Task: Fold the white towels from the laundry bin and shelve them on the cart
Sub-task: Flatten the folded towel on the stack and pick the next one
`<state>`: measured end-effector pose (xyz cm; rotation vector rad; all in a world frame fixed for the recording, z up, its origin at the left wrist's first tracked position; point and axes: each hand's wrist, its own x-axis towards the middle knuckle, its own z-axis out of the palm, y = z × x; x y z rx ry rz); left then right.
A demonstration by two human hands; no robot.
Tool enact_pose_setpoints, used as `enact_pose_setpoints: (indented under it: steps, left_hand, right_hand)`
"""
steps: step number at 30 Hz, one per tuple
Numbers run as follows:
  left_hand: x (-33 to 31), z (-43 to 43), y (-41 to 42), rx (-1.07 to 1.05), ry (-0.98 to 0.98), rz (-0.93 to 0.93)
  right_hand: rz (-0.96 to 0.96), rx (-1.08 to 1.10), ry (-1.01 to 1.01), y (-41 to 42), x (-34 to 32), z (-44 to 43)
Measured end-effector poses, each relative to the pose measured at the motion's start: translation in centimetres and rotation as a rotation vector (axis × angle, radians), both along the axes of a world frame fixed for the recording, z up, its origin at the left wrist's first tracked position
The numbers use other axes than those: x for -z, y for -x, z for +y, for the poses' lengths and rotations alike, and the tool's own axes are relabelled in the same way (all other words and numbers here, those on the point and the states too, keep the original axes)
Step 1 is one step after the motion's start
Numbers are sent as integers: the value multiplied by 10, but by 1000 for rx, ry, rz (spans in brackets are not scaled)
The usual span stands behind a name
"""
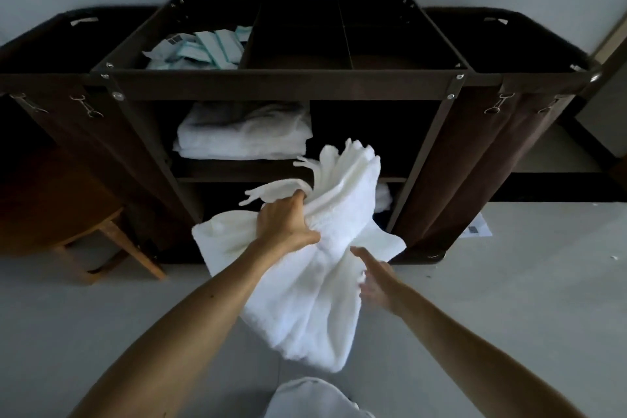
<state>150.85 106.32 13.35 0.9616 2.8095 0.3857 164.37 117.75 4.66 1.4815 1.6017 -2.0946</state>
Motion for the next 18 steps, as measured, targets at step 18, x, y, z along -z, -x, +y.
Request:
enact_pose_setpoints:
  steps: [18]
  left_hand:
    - [33, -13, -35, 328, 104, 144]
  right_hand:
    - [78, -1537, -1456, 42, -54, 27]
